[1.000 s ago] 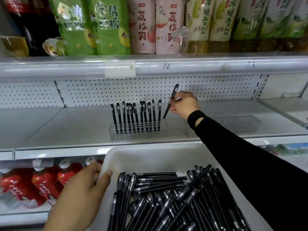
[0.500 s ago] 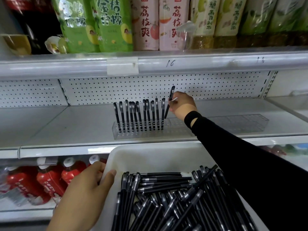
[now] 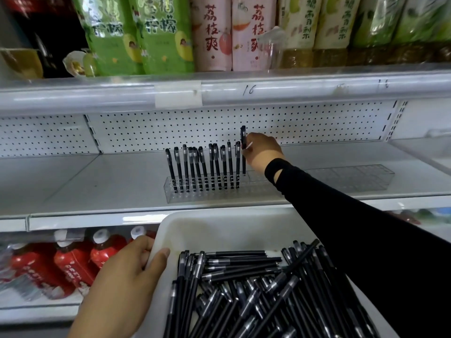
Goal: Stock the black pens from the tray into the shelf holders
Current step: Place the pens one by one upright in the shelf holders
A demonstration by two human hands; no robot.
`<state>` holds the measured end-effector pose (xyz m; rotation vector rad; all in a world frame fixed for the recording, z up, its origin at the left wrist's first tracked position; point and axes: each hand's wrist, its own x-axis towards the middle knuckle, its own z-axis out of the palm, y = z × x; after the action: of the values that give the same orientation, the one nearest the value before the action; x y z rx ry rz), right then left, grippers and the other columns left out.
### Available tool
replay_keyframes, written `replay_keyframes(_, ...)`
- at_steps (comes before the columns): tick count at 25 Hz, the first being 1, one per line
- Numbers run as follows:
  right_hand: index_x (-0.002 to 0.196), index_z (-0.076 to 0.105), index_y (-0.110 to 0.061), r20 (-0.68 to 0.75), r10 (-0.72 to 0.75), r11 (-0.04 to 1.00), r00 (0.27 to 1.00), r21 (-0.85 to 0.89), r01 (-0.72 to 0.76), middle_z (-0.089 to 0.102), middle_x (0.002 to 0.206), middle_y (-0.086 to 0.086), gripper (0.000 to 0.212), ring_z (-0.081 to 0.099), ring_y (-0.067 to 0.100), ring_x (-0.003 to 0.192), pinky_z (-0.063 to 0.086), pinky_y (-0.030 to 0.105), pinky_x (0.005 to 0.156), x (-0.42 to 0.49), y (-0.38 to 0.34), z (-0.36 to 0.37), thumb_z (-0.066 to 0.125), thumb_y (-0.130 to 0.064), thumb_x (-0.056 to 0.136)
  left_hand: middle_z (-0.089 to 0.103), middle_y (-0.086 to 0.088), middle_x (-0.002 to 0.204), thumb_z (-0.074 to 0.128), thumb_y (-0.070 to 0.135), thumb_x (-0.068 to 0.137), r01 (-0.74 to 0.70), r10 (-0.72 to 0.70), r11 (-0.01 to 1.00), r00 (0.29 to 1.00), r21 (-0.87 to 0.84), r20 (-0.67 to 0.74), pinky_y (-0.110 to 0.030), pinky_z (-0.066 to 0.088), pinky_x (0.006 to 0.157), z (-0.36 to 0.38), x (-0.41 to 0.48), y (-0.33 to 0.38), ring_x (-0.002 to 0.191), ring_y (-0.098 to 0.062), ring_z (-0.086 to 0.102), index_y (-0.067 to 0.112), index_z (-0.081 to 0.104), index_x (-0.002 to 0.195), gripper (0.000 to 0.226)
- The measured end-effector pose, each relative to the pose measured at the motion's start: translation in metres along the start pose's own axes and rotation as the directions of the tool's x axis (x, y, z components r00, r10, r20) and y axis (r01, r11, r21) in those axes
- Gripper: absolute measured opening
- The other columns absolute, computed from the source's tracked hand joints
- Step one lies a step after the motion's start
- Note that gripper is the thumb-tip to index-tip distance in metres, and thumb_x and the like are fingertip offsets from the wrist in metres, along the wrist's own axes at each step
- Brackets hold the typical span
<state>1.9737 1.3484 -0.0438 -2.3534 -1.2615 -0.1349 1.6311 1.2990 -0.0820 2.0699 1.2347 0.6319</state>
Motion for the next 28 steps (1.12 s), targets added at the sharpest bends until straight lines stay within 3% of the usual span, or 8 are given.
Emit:
replay_keyframes(5,0.085,0.061,-0.014,0.105,0.059,0.998,0.993,-0.034,-0.056,0.060,0.080,0.004,0.015,0.060,0.026,0.081,0.039,0.026,0.068,-0.002,0.012,0.013,0.058,-0.023,0.096,0.072,0.011,0.068,0.058,0.037,0.094,0.006,-0.006,1.000,1.000,-0.004,-0.002,-0.029,0.042,0.058,0.000,0.002,-0.001,0.058,-0.001,0.062,0.029,0.063,0.078,0.019)
replay_keyframes(10,0.094,0.063,-0.012,0.128,0.058,0.998,0.990,-0.021,-0.056,0.061,0.091,0.006,0.012,0.056,0.024,0.083,0.040,0.026,0.071,-0.002,0.013,0.018,0.058,-0.023,0.097,0.070,0.011,0.065,0.059,0.036,0.094,0.002,-0.002,1.000,1.000,-0.006,-0.008,-0.030,0.041,0.056,0.000,0.002,0.000,0.058,-0.001,0.062,0.026,0.063,0.076,0.021)
replay_keyframes(18,0.073,0.057,-0.014,0.169,0.112,0.994,0.979,-0.010,-0.112,0.059,0.077,0.003,0.026,0.059,0.025,0.080,0.040,0.026,0.069,0.000,0.015,0.021,0.057,-0.025,0.097,0.071,0.012,0.066,0.058,0.035,0.094,-0.006,0.006,1.000,1.000,-0.024,0.001,-0.030,0.044,0.059,-0.001,0.001,0.000,0.062,0.002,0.062,0.026,0.064,0.079,0.019)
replay_keyframes(20,0.080,0.065,-0.012,0.201,0.115,0.993,0.973,-0.019,-0.114,0.066,0.083,0.004,0.022,0.062,0.024,0.081,0.047,0.027,0.071,-0.002,0.014,0.016,0.061,-0.027,0.095,0.070,0.012,0.065,0.058,0.035,0.094,-0.007,0.007,0.999,1.000,-0.031,0.003,-0.030,0.042,0.057,-0.002,0.000,-0.001,0.061,0.001,0.062,0.025,0.064,0.078,0.020)
replay_keyframes(22,0.092,0.072,-0.013,0.185,0.086,0.996,0.979,-0.015,-0.085,0.072,0.095,0.004,0.019,0.066,0.023,0.088,0.054,0.029,0.081,-0.009,0.013,0.005,0.062,-0.028,0.093,0.070,0.011,0.064,0.058,0.035,0.094,-0.016,0.016,1.000,1.000,-0.020,0.003,-0.031,0.043,0.058,-0.003,0.000,-0.001,0.060,-0.001,0.062,0.025,0.063,0.077,0.020)
replay_keyframes(24,0.092,0.074,-0.016,0.086,0.015,1.000,0.996,0.018,-0.017,0.072,0.095,0.001,0.016,0.066,0.022,0.091,0.055,0.031,0.085,-0.026,0.011,-0.010,0.061,-0.027,0.092,0.070,0.011,0.064,0.058,0.036,0.094,-0.018,0.018,1.000,1.000,-0.022,0.004,-0.031,0.044,0.059,-0.004,0.000,-0.002,0.060,-0.001,0.062,0.026,0.063,0.078,0.020)
replay_keyframes(26,0.083,0.073,-0.017,0.010,-0.074,0.996,0.997,0.056,0.074,0.071,0.085,0.000,0.019,0.066,0.019,0.083,0.053,0.029,0.079,-0.050,0.005,-0.025,0.063,-0.029,0.093,0.071,0.012,0.064,0.058,0.036,0.094,-0.015,0.016,0.999,1.000,-0.028,0.004,-0.031,0.043,0.059,-0.003,0.000,-0.002,0.060,0.000,0.062,0.026,0.063,0.078,0.019)
replay_keyframes(28,0.078,0.071,-0.016,0.037,-0.148,0.985,0.988,0.092,0.144,0.070,0.077,-0.001,0.025,0.064,0.016,0.074,0.051,0.027,0.072,-0.074,-0.003,-0.035,0.065,-0.034,0.093,0.072,0.012,0.067,0.058,0.037,0.094,-0.019,0.019,1.000,1.000,-0.025,0.003,-0.033,0.048,0.064,-0.003,0.000,-0.002,0.062,-0.001,0.064,0.026,0.065,0.081,0.018)
